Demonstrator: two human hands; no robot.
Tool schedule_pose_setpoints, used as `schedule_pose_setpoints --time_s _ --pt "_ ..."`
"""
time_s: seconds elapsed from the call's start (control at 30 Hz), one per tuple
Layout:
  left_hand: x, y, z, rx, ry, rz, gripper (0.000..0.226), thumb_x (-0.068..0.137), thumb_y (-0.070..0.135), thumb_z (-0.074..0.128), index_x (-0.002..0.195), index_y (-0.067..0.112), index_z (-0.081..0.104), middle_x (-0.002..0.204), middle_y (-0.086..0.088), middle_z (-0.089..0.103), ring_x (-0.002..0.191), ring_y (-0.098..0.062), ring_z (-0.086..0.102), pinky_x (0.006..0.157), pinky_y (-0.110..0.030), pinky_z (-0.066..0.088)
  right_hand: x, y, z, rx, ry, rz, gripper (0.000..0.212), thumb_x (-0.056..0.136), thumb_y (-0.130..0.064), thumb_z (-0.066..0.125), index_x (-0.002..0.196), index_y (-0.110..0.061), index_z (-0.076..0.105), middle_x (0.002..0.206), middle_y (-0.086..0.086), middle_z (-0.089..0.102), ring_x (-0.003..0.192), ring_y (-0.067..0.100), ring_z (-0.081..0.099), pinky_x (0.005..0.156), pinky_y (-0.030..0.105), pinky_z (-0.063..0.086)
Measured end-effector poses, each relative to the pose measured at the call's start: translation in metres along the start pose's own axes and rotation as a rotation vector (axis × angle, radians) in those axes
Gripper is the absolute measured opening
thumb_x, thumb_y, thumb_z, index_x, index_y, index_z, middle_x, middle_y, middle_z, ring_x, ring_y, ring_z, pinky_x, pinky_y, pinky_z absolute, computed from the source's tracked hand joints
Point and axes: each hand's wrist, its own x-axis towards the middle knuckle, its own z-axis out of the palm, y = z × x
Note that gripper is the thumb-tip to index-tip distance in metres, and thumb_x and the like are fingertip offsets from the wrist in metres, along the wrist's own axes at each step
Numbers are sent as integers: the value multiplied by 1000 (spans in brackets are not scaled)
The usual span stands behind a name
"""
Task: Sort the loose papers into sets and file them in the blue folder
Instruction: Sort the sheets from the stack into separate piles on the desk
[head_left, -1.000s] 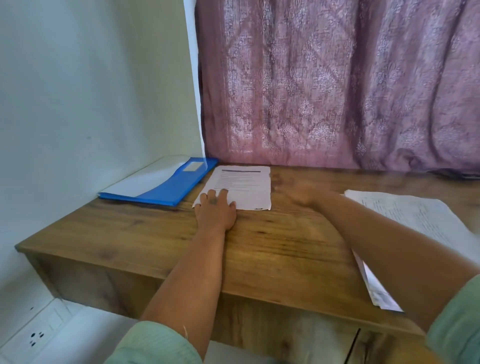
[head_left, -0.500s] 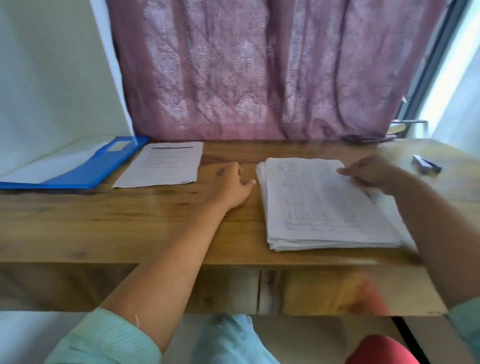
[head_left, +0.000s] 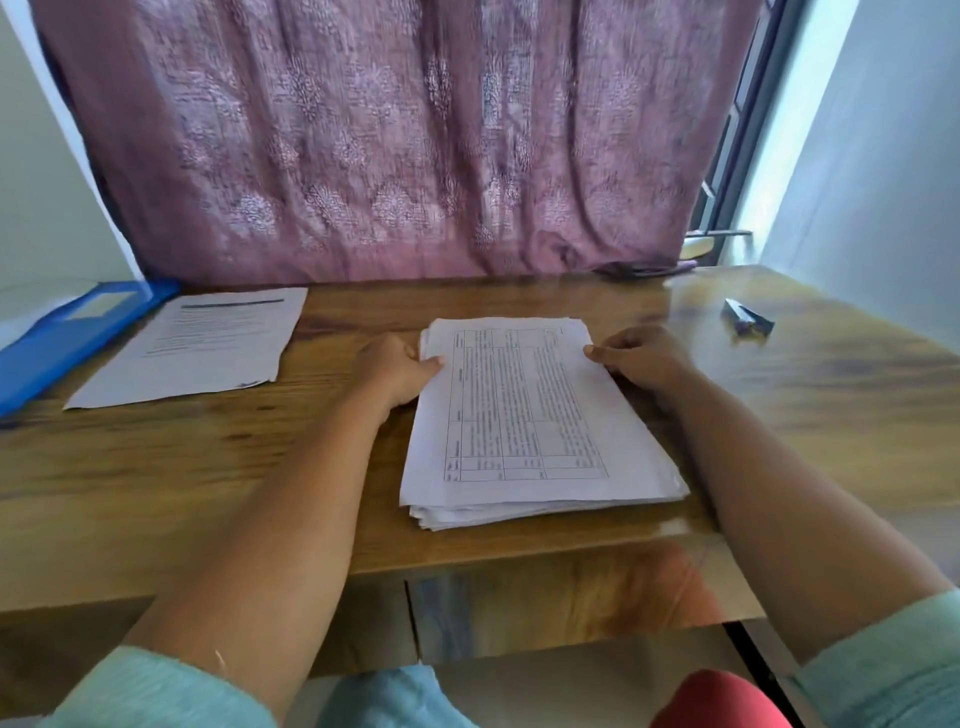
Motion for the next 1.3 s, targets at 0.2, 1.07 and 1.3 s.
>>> schedule_pose_setpoints --time_s 0.2,1.07,1.3 --pt "5 -5 0 -30 -2 8 24 86 24 74 79 16 52 79 5 54 70 -8 52 59 -26 41 9 -3 2 54 -25 4 32 67 -32 88 90 -21 68 87 -6 70 80 12 68 68 24 53" --pt "7 -17 -4 42 97 -44 31 97 30 56 123 13 55 119 -6 62 89 -19 64 57 -20 44 -7 -23 31 -168 75 -308 22 97 -22 53 110 -6 58 86 10 58 80 25 47 73 29 33" --pt "8 -19 -6 134 111 -39 30 98 27 56 123 11 53 109 -4 63 77 -15 60 57 -21 45 -12 -26 31 -118 97 -277 21 96 -21 54 108 -5 60 84 8 57 80 24 46 72 28 30"
